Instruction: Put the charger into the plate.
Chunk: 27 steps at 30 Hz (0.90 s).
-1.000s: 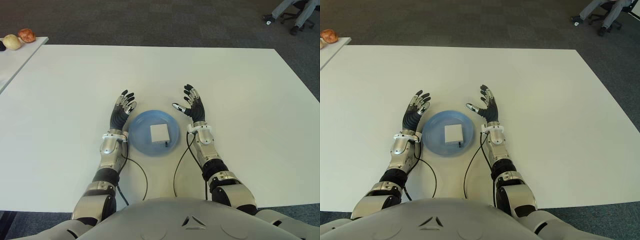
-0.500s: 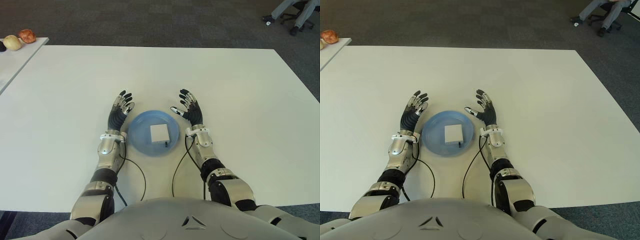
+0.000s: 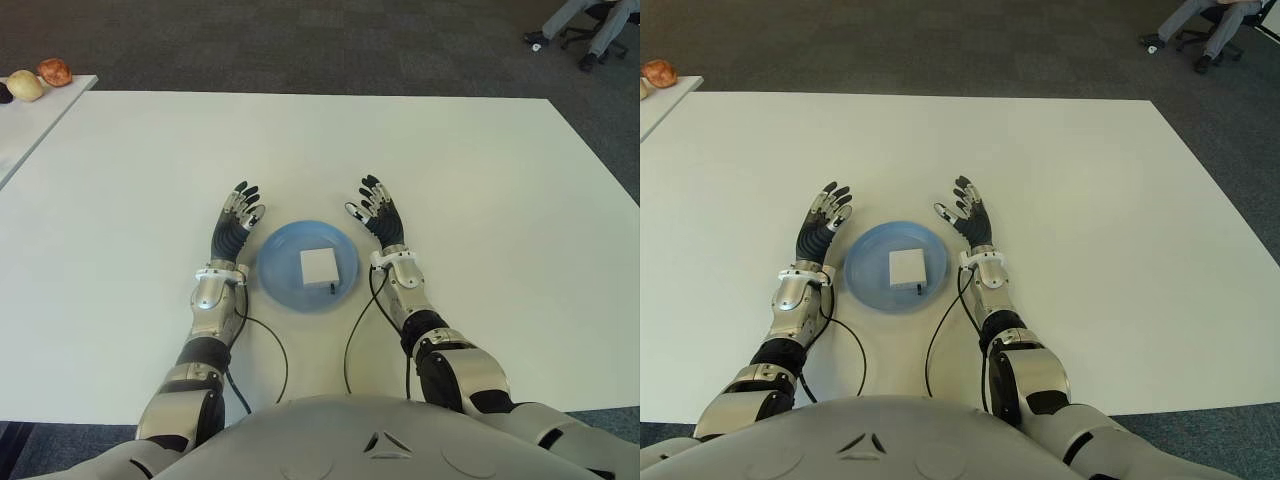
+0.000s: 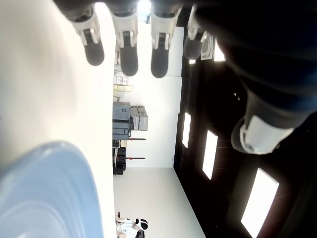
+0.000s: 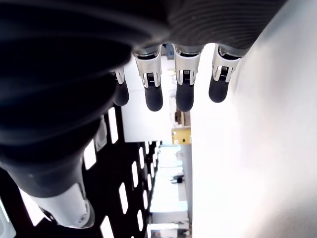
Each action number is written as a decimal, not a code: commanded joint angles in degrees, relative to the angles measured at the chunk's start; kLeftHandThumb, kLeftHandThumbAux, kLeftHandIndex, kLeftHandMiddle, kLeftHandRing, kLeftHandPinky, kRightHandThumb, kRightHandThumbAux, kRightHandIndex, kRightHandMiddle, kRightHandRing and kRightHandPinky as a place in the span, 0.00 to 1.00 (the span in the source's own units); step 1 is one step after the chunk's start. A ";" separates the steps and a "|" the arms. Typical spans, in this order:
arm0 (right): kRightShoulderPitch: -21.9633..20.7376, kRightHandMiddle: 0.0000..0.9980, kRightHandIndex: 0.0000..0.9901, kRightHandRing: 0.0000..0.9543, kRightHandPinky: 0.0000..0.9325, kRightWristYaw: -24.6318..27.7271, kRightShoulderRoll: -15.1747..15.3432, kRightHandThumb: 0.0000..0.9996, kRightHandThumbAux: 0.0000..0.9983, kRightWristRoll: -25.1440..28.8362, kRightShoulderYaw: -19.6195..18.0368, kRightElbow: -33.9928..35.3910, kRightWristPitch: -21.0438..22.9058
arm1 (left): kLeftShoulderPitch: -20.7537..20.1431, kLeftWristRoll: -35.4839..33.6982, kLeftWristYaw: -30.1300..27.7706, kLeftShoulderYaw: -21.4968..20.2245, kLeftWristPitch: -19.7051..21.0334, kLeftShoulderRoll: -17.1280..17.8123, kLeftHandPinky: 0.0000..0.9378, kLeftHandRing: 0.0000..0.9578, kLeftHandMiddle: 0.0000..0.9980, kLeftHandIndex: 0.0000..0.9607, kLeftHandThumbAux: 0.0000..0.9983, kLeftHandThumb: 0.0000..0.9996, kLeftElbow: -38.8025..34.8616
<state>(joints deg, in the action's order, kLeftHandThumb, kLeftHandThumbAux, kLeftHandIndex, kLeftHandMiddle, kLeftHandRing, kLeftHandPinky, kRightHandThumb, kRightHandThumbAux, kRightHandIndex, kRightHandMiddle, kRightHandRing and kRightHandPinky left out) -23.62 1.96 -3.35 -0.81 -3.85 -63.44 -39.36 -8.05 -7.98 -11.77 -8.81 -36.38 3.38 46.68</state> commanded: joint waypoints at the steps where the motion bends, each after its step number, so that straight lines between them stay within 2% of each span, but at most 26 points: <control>1: 3.30 0.11 0.07 0.09 0.11 -0.24 0.07 0.05 0.69 0.09 -0.31 -3.54 4.70 | 4.04 -0.24 -0.13 -0.59 3.80 0.05 0.12 0.14 0.15 0.05 0.57 0.00 4.28; 14: 3.43 0.11 0.07 0.09 0.09 -2.16 0.23 0.08 0.64 -1.53 0.88 -2.87 5.81 | 3.83 -0.09 0.02 -0.57 3.98 0.39 0.13 0.14 0.15 0.05 0.56 0.00 4.34; 27: 3.45 0.11 0.07 0.08 0.09 -2.25 -0.20 0.08 0.65 -1.12 0.83 -2.66 6.70 | 3.57 0.21 0.57 -0.53 4.78 0.67 0.13 0.13 0.15 0.05 0.54 0.00 4.25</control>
<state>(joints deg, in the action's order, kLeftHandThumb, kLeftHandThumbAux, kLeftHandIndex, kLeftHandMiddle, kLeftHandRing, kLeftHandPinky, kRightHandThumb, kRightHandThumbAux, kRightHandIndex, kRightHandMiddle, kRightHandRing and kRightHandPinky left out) -24.01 -0.25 -3.30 -1.95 -2.96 -63.20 -36.98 -8.22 -7.93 -11.76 -8.89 -36.11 3.89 47.03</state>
